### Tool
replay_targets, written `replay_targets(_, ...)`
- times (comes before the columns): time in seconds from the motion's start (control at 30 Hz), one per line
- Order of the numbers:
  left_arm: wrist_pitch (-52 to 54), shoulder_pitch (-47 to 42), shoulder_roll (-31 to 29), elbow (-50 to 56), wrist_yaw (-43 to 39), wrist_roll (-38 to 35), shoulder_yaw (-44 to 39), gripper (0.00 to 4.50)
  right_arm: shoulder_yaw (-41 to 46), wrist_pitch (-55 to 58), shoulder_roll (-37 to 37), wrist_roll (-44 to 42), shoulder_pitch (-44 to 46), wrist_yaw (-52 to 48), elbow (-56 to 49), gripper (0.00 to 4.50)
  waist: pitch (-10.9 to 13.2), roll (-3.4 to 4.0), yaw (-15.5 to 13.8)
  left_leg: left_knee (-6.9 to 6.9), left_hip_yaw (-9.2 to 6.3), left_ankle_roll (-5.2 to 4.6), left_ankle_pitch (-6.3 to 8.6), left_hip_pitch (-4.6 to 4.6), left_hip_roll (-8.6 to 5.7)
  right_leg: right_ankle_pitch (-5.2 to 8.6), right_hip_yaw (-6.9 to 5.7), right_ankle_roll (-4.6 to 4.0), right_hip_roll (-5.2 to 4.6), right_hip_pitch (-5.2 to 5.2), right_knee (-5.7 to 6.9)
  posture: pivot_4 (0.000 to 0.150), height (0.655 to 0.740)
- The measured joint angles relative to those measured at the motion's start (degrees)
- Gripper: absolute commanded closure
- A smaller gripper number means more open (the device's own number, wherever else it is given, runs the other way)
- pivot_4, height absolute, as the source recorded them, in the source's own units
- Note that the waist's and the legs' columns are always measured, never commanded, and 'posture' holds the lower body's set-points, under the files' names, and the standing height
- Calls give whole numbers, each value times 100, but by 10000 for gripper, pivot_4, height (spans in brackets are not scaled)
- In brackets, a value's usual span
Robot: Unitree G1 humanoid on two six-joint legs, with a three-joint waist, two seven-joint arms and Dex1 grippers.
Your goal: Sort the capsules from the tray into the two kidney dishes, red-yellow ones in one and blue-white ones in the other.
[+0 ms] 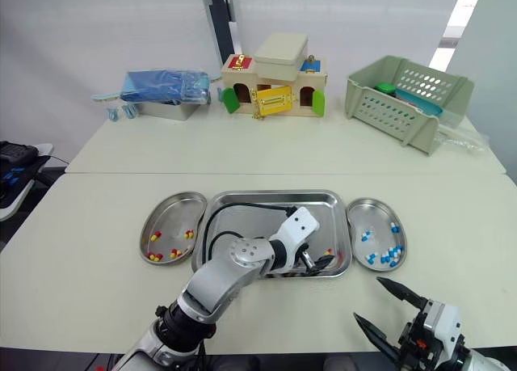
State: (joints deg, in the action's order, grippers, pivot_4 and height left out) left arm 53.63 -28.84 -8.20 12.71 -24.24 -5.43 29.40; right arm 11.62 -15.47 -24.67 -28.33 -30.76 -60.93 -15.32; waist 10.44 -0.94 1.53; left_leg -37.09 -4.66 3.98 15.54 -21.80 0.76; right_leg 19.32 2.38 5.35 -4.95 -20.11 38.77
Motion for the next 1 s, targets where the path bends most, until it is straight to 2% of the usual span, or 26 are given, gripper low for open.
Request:
replay_targets(0.33, 253, -220, 145, -261, 12, 45, 5, 0, -69, 0, 1, 4, 5, 152, -20, 198, -1, 2, -1, 0, 0, 1, 0, 0, 0, 0, 0, 0, 0, 1, 0, 1500, 7400)
replay_targets(0.43, 251, -280, 162, -336, 11, 80, 14, 6005, -119, 0, 0, 5, 5, 229, -36, 0, -2, 3, -1, 0, 0, 2, -1, 1, 0, 0, 0, 0, 0, 1, 0, 1500, 7400)
replay_targets(0.83, 229, -274, 144, -341, -4, 144, 60, 42166, -162, 10, -47, 6, 3, 361, -126, 0, -2, 4, -2, 0, 0, 2, -1, 1, 0, 0, 0, 0, 0, 1, 0, 1500, 7400)
replay_targets(1.0, 229, -259, 130, -319, -13, 144, 66, 42166, -170, 15, -69, 7, 5, 400, -126, 0, -2, 4, -2, 0, 0, 2, -1, 1, 0, 0, 0, 0, 0, 1, 0, 1500, 7400)
